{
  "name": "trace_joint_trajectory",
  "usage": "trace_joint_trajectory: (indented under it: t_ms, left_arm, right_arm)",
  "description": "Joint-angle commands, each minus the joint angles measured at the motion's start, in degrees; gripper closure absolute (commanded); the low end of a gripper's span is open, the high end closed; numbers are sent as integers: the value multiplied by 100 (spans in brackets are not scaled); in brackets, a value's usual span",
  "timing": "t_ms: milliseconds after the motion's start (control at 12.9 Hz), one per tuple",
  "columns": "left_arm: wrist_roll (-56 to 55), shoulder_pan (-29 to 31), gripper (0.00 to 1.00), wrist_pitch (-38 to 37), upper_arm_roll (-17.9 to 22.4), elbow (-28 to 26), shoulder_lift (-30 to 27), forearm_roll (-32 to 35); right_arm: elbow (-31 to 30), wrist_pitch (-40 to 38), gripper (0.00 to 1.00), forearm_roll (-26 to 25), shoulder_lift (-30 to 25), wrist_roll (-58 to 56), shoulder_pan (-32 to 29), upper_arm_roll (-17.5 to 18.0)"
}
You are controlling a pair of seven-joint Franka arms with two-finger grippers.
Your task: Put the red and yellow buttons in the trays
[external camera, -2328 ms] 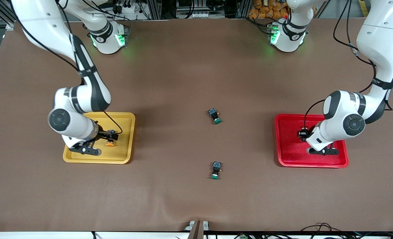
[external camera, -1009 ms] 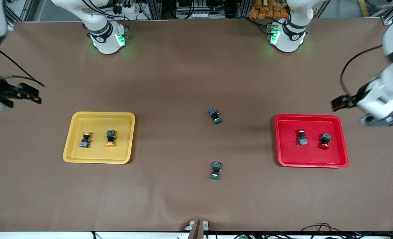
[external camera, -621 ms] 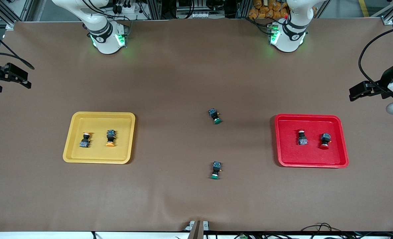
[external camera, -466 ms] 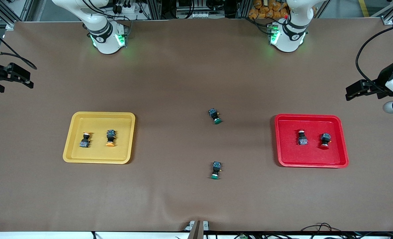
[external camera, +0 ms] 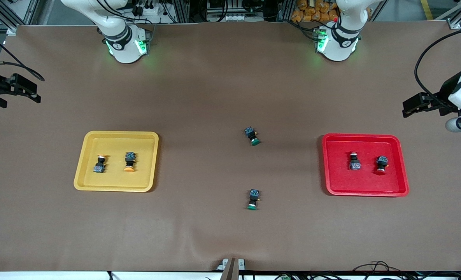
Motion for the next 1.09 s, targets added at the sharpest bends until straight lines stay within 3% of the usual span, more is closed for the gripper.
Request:
trace_joint_trajectory:
  t_ms: [0,155,466,698,1009]
  left_arm:
    - [35,-886,0,-265,931,-44,-324,-82]
    - [70,-1661,0,-256,1751,-166,-464,-117]
    - [27,-1664,0,306,1807,-1185,-1298,-503]
    - [106,-1726,0,350,1938,-1205,-1283,-960]
    - [123,-1629,0,368,2115,-1143,-1143,-1014]
  right_arm:
    - [25,-159,0,-79,-92,-30,-24,15]
    - [34,-221,0,-79,-84,-39,-33,15]
    - [34,-221,0,-80,-75,-48,-68,6]
    - [43,-213,0,-114,-66,-39,-68,6]
    - [43,-168,0,-263,-22,-48,-51,6]
